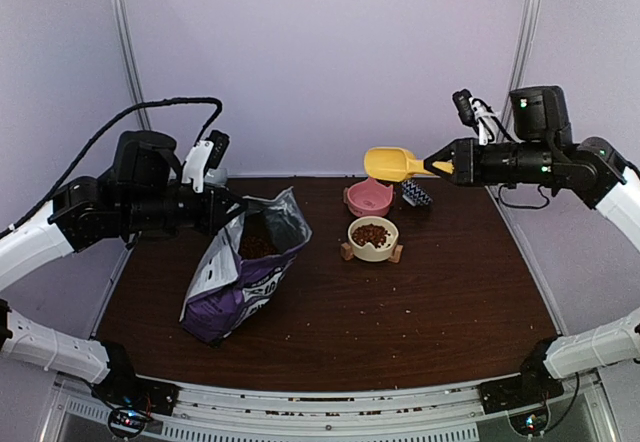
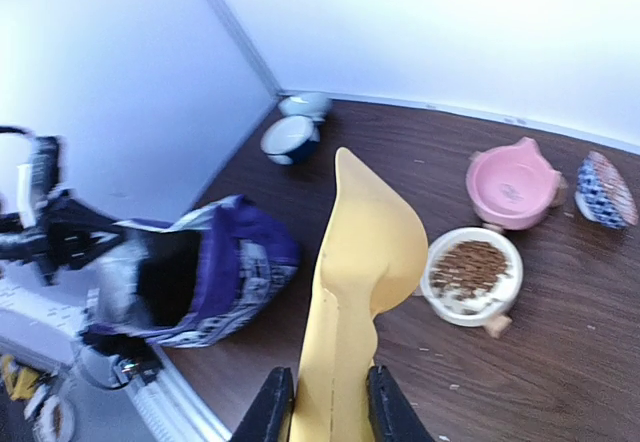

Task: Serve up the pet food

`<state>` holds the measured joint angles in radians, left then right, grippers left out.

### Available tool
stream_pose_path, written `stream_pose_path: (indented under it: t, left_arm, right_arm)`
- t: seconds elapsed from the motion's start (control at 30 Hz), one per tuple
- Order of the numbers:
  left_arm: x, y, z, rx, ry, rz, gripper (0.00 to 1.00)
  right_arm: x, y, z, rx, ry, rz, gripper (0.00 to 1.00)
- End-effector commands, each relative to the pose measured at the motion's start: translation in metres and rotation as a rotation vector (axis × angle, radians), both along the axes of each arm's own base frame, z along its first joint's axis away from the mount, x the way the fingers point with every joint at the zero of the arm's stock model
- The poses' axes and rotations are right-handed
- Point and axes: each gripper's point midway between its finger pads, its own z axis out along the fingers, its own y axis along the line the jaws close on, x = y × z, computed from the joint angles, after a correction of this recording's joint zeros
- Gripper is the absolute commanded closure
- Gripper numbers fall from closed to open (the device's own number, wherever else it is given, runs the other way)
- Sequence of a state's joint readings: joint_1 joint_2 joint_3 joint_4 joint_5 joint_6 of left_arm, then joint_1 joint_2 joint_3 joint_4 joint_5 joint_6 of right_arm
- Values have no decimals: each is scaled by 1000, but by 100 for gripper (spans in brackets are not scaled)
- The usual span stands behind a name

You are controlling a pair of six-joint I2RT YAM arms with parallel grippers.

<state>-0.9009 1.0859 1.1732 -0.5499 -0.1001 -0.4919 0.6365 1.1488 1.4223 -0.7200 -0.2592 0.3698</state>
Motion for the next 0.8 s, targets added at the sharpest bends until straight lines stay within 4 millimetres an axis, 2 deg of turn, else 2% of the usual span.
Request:
stream_pose_path:
  t: [0.0, 0.07, 0.17, 0.3, 0.4, 0.43, 0.47, 0.57, 0.67, 0.73, 0.77]
  left_arm:
    - [3, -13, 53, -121, -115, -52, 100]
    - [3, -14, 52, -122, -111, -51, 100]
    - [3, -15, 51, -124, -105, -52, 100]
    - [4, -17, 45, -110, -98, -59, 100]
    - [3, -21, 37, -95, -85, -78, 100]
    - [2, -23, 35, -93, -80, -92, 100]
    - [1, -25, 32, -90, -73, -101, 100]
    - [-2, -32, 23, -86, -51, -137, 100]
    - [-2, -41, 13, -86, -35, -169, 100]
    - [-2, -47, 4, -80, -17, -184, 100]
    - [-2, -50, 1, -81, -10, -191, 100]
  right_arm:
    - [-66, 55, 39, 227, 32, 346, 100]
    - [-83, 69, 41, 229, 31, 421, 100]
    - [-93, 87, 26, 158, 41, 475, 100]
    - [-76, 109, -16, -37, 61, 418, 100]
    - [-62, 137, -49, -167, 76, 393, 100]
    - [-57, 143, -50, -191, 62, 369, 100]
    - [-52, 156, -66, -240, 76, 357, 100]
    - [-31, 183, -97, -306, 99, 269, 100]
    - [-10, 201, -144, -370, 158, 171, 100]
    - [-7, 218, -176, -363, 219, 166, 100]
    - [-12, 229, -188, -336, 262, 193, 100]
